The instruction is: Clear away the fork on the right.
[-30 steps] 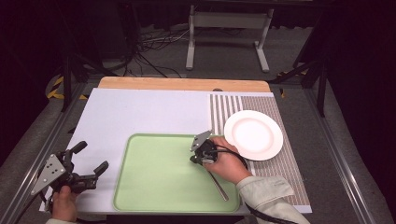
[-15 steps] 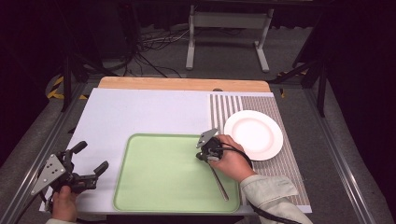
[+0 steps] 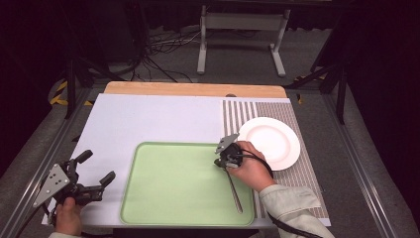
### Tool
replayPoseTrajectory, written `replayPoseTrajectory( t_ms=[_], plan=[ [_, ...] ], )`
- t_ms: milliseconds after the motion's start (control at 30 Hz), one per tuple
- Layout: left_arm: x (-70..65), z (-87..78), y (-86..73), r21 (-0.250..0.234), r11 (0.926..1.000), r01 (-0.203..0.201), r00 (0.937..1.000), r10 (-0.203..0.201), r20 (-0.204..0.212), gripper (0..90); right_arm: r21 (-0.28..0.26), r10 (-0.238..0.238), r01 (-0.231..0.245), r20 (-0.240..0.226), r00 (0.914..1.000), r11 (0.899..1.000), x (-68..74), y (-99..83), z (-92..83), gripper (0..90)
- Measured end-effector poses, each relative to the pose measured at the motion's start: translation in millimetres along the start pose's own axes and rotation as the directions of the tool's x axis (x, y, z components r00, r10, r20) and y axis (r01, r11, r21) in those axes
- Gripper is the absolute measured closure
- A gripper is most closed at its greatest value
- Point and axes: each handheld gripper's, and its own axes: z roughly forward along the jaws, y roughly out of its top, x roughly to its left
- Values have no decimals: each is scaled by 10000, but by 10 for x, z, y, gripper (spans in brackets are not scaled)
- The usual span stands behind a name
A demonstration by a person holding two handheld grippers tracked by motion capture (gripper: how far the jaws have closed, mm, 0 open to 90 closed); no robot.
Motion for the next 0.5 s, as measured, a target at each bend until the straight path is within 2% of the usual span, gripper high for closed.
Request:
replayPoseTrajectory(
  t_ms=[500],
  plan=[
    [-2,1,0,2,10000,4,10000,-4,0,4,99,480,-484,350,9982,9988,-110,-114,-70,900]
  ],
)
